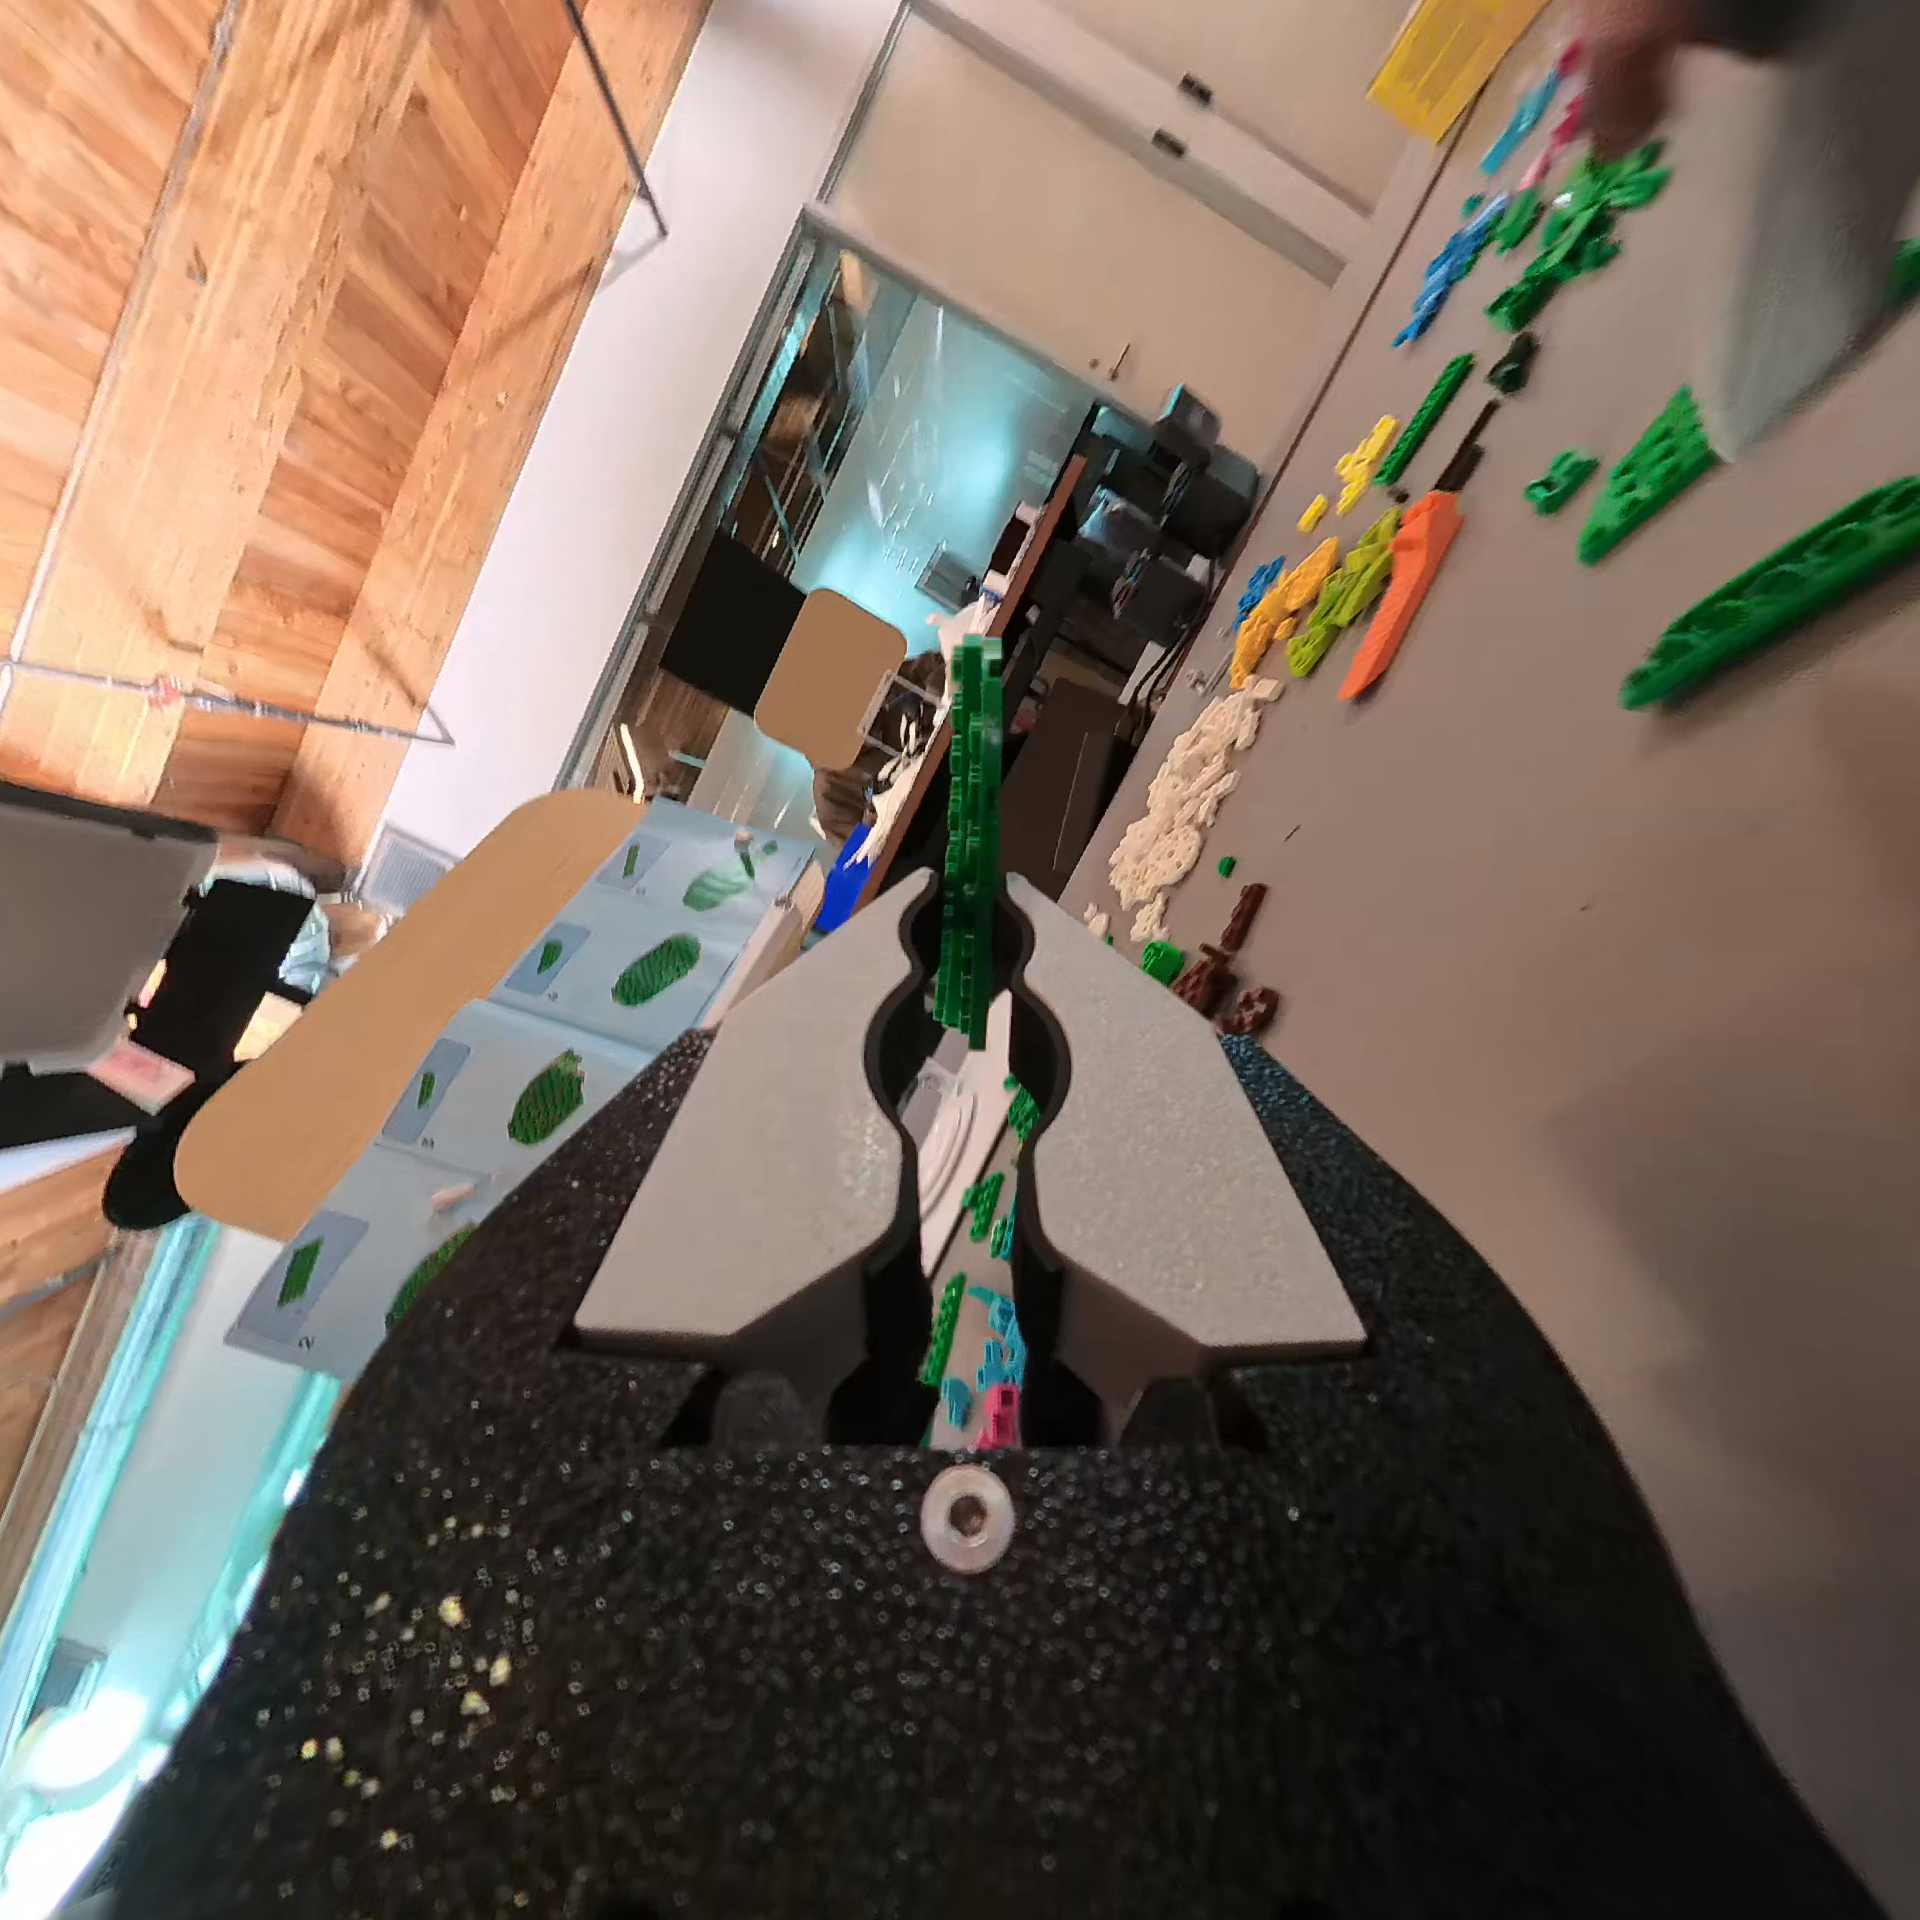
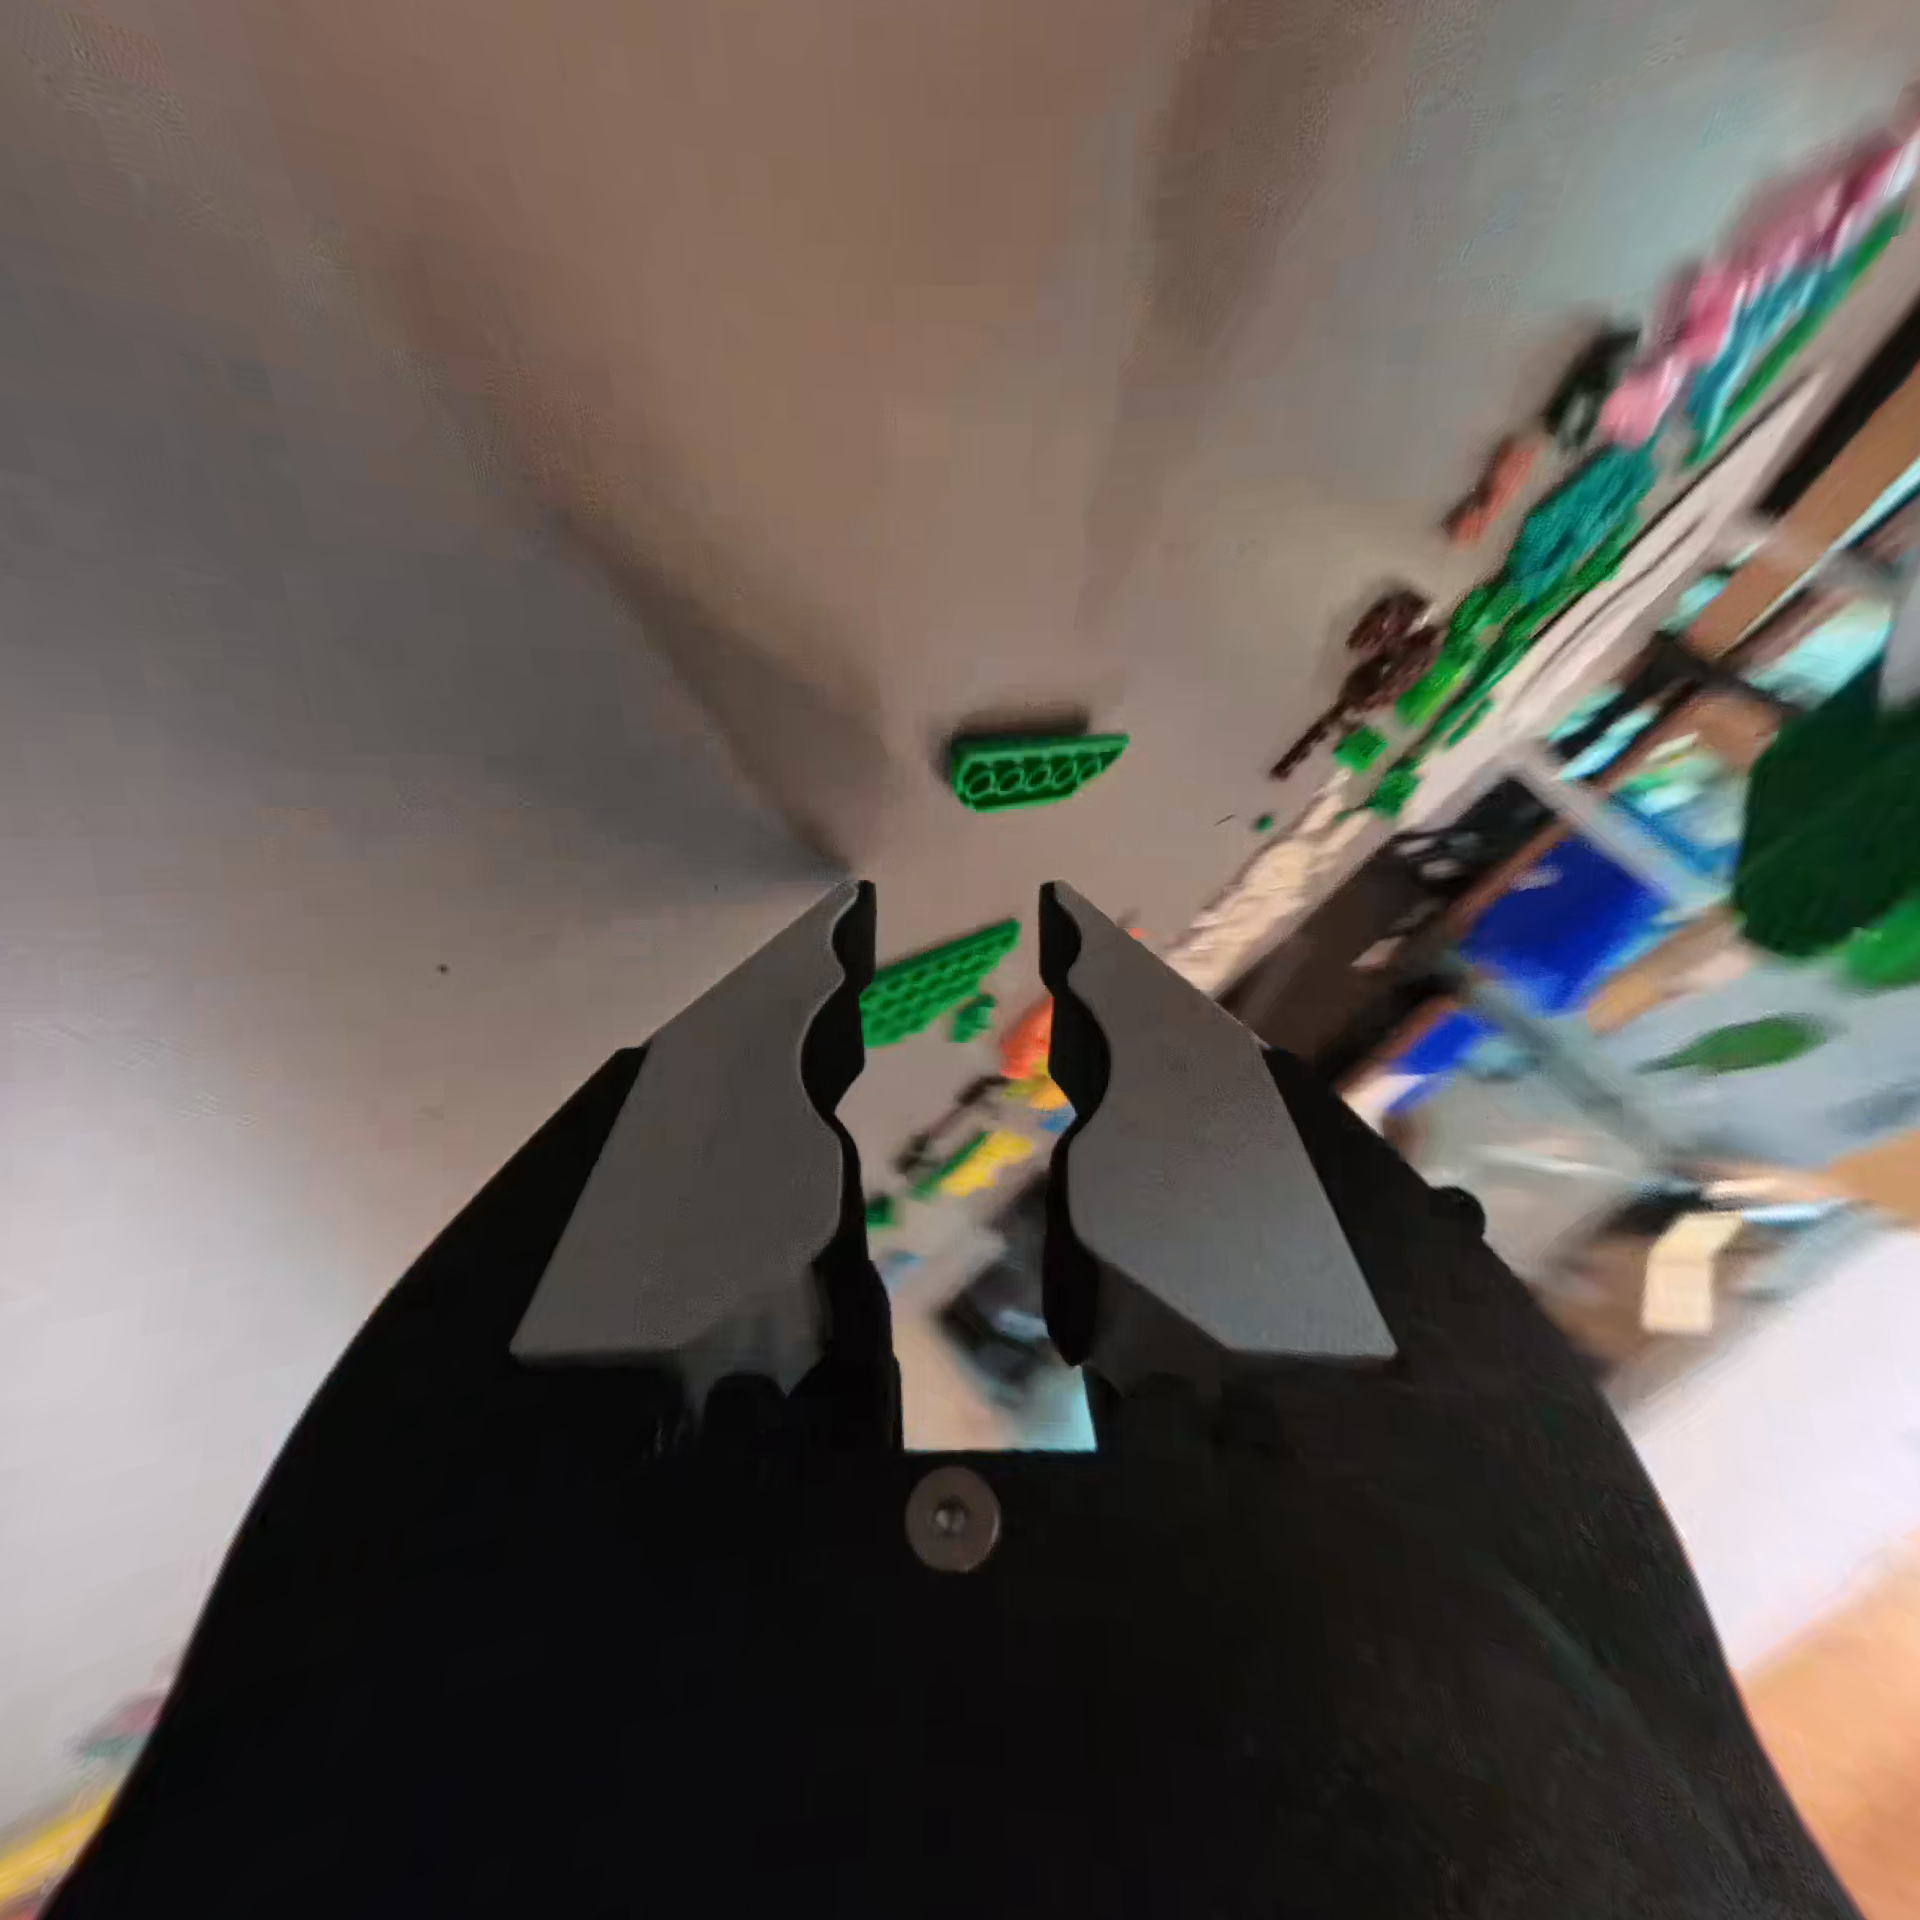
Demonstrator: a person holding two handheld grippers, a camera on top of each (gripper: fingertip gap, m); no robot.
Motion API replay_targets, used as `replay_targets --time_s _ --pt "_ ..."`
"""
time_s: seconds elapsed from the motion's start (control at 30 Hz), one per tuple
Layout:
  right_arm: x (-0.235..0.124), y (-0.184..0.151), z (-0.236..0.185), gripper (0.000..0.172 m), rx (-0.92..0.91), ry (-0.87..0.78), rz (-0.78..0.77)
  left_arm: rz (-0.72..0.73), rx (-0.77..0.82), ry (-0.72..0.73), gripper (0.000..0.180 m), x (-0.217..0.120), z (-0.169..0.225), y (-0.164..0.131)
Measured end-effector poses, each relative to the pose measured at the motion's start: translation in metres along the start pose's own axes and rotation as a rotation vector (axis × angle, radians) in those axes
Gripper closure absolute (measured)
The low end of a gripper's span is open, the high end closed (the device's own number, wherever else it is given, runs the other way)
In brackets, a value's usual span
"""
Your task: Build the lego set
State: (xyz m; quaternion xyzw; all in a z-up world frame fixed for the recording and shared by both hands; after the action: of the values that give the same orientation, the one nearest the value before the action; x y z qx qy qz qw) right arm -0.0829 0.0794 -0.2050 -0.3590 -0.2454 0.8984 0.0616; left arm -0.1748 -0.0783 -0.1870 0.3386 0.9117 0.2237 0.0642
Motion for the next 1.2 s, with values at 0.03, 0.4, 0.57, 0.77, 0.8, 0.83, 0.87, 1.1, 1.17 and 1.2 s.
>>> replay_targets --time_s 0.03,0.4,0.57,0.77,0.8,0.83,0.87,1.1,1.17,1.2 --pt "-0.002 -0.004 0.004 0.143 0.15 0.088 0.048 0.012 0.013 -0.004 0.175 -0.001 0.001 0.001" --pt "0.035 -0.022 0.031 0.136 1.358 1.016 0.29 0.044 0.061 -0.022 0.175 -0.002 0.007 0.007" --pt "0.042 -0.022 0.035 0.158 1.31 0.976 0.244 0.048 0.067 -0.028 0.175 -0.002 0.008 0.007" --pt "0.032 -0.01 0.034 0.168 0.864 0.493 0.108 0.045 0.071 -0.037 0.175 -0.002 0.009 0.008" --pt "0.03 -0.008 0.032 0.168 0.751 0.39 0.073 0.045 0.07 -0.038 0.175 -0.002 0.009 0.008" --pt "0.028 -0.004 0.03 0.168 0.636 0.301 0.042 0.046 0.07 -0.039 0.175 -0.002 0.009 0.008" --pt "0.026 0.0 0.027 0.169 0.516 0.217 0.019 0.045 0.071 -0.04 0.175 -0.002 0.009 0.008" --pt "0.02 0.012 0.007 0.163 -0.031 -0.076 -0.081 0.045 0.078 -0.047 0.175 -0.002 0.01 0.009" --pt "0.017 0.009 0.006 0.162 -0.066 -0.062 -0.051 0.045 0.078 -0.047 0.175 -0.003 0.01 0.009" --pt "0.014 0.007 0.007 0.161 -0.064 -0.032 -0.021 0.044 0.078 -0.048 0.175 -0.003 0.01 0.009"
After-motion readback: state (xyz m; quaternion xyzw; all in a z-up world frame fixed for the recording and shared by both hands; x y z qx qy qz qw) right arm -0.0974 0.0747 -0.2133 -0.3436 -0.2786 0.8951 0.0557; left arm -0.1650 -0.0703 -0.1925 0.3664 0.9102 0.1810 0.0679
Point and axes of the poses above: each gripper's, where its closed fingertips meet, x out along the fingers, y out of its top, z = x × y across the jaws, the point moved 9 cm from there along -x, back along the fingers, and after that the axes turned 13 degrees about -z, right-handed, at the moved point
